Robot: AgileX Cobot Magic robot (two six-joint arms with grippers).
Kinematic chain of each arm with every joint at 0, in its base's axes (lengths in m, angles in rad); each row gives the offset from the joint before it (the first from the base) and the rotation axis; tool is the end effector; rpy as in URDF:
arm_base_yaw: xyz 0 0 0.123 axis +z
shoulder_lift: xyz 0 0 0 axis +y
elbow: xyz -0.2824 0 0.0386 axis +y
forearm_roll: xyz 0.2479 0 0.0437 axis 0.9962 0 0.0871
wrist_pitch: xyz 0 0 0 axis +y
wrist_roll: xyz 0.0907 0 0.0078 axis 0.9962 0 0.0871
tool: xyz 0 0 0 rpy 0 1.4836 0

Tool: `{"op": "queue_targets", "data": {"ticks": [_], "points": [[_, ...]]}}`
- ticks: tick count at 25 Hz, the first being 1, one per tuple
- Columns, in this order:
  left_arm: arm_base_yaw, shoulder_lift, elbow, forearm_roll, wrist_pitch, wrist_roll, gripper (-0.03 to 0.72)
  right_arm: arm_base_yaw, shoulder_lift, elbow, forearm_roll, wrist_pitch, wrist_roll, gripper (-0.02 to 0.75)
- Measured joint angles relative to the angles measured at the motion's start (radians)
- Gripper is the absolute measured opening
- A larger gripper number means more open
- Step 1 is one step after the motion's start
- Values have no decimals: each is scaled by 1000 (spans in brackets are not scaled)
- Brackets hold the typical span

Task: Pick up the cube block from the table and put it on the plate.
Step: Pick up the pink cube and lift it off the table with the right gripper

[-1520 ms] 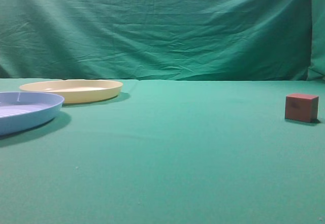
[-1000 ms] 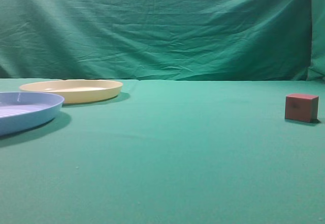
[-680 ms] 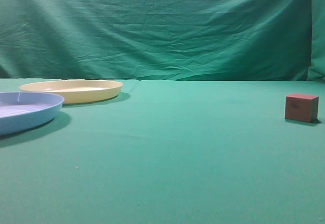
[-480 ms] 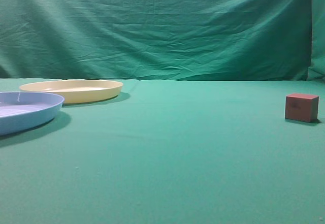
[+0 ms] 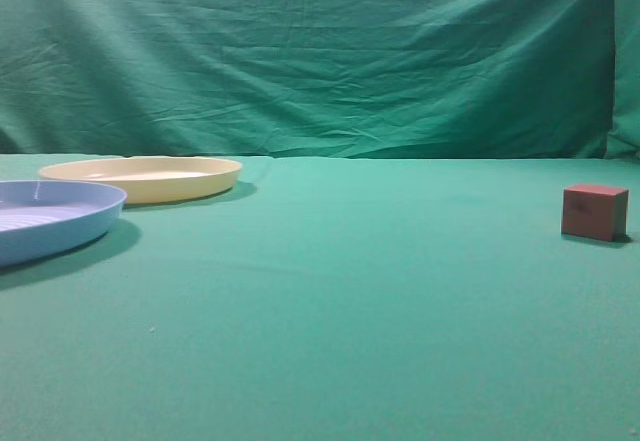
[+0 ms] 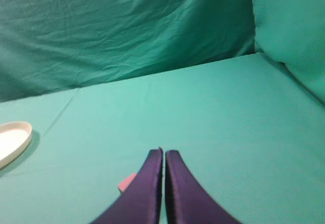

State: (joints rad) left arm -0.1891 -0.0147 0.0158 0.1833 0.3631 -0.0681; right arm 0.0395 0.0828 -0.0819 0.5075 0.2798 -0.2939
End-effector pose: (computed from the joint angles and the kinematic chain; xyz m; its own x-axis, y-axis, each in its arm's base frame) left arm 0.0527 -0.0041 0.1764 -0.2489 0.1526 -0.9564 0.1528 0.9813 0.1168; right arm 0.0582 0.0146 0.2138 -0.1894 0.1866 -0.9640 -0.1371 0.9671 0.2141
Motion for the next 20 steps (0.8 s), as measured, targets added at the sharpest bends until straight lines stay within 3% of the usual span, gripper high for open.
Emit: {"op": "queue_targets", "data": {"ticks": [6,13,17,20], "points": [[0,0,0,0,0,0,0,0,273,-245,0,230,-131,0],[0,0,0,0,0,0,0,0,492,-335,-2,230,-213,0],[0,0,0,0,0,0,0,0,688,-465,-78,376,-246,0],[0,0,0,0,0,0,0,13,837,-558,-176,450,-166,0]]}}
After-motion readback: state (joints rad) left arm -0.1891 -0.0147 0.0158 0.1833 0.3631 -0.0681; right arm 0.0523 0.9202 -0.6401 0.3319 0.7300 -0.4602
